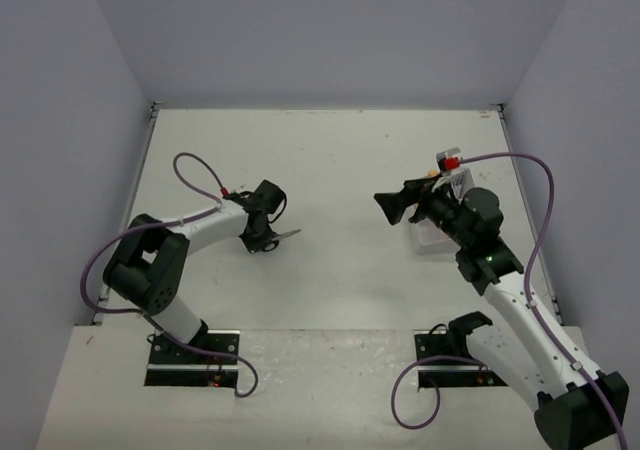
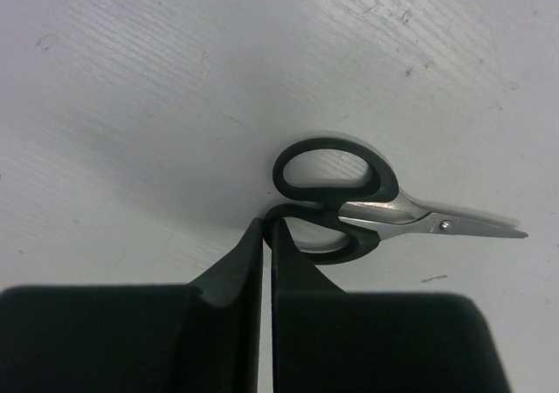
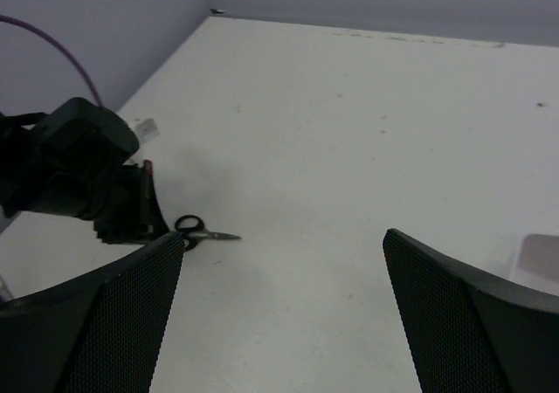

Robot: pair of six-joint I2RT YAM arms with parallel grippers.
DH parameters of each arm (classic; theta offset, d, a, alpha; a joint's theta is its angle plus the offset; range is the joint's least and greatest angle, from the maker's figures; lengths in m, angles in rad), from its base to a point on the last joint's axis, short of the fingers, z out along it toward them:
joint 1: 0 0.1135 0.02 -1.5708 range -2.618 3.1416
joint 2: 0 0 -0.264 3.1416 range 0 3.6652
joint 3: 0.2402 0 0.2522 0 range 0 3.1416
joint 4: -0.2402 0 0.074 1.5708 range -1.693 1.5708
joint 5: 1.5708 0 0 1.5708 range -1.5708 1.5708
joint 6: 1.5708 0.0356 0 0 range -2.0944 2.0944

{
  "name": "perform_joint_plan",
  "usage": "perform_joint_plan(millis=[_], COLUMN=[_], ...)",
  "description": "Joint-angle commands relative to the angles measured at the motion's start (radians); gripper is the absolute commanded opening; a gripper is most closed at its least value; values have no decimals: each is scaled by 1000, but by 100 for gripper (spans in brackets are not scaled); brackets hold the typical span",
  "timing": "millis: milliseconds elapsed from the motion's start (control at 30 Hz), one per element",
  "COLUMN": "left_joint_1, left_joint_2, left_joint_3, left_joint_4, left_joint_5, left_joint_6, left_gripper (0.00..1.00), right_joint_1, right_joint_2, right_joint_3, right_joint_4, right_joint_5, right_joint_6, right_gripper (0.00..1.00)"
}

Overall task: Sort the stationery into containers
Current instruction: Pick up the scissors from the center of the board, then place the scissors in the storage box.

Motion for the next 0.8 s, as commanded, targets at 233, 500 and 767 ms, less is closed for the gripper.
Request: perform_joint_plan(millis=[233,500,767], left_joint_1=[-120,-442,-573], left_joint_2=[-282,-454,-701], left_joint_3=[-155,-169,-414], left_joint_4=[223,455,955], left_joint_5=[-99,-325,-146], left_joint_6=[278,559,843], left_gripper=[0,0,0], right_joint_1=[14,71,190], right_joint_2=[164,228,176], right_joint_3=[61,146,122], right_joint_4=[157,-44,-196], right_joint_5=[-628,-543,-470], right_joint_6=[119,108,89], right_gripper=[99,99,93])
